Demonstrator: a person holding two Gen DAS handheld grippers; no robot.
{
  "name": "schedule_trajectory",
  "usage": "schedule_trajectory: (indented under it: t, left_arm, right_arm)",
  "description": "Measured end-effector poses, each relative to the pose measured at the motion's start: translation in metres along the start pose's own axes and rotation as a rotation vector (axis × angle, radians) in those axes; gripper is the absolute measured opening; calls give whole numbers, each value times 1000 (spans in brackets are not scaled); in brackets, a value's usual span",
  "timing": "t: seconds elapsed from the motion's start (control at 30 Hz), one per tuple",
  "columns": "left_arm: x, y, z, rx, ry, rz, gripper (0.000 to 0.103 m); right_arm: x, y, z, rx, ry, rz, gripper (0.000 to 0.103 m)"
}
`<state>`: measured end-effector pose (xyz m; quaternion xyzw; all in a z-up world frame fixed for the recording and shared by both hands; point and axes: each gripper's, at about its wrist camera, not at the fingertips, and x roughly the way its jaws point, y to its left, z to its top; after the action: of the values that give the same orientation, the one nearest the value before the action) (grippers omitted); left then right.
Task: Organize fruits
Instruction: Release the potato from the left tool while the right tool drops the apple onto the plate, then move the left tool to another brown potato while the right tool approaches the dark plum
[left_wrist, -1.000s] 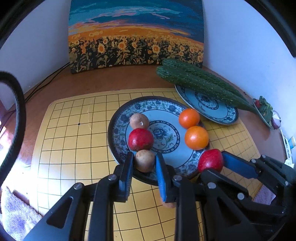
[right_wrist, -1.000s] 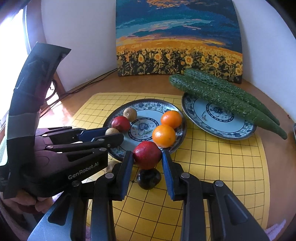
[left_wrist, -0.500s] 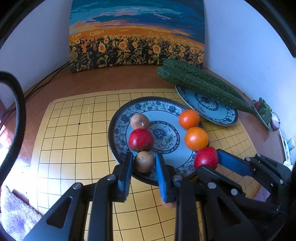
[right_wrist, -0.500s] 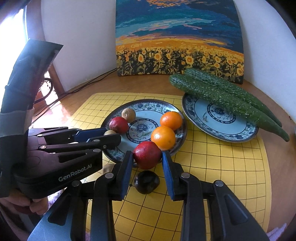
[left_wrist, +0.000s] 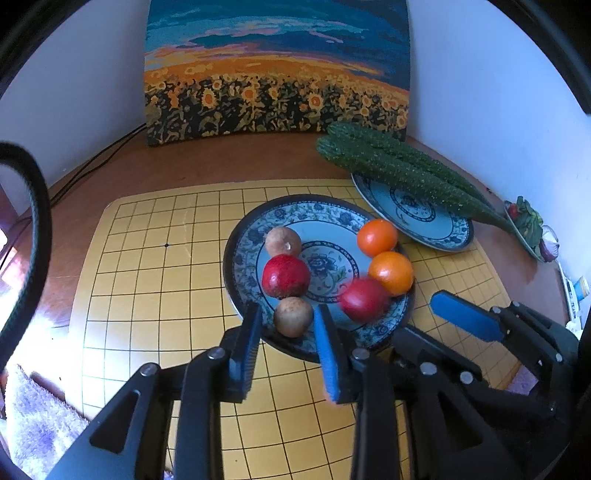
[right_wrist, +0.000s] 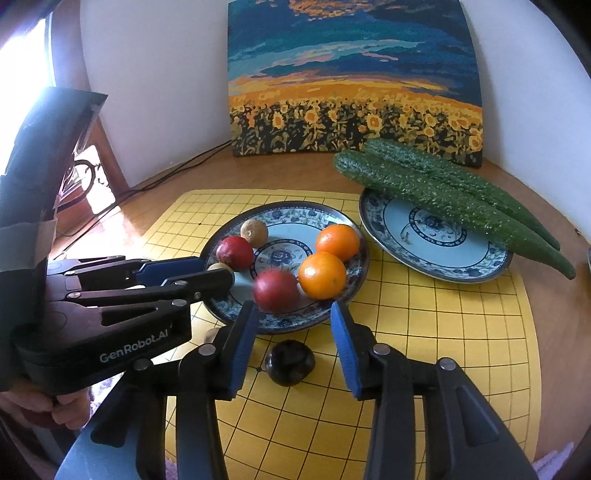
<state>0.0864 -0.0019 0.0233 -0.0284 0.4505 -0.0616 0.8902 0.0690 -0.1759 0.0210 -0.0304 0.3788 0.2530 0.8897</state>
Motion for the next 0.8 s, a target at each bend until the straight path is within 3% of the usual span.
schedule_trajectory:
  t: [0.8]
  left_arm:
    - [-23, -8, -24, -7, 11, -44, 32]
  right_arm:
    - [-19, -14, -27, 30, 14, -18, 44]
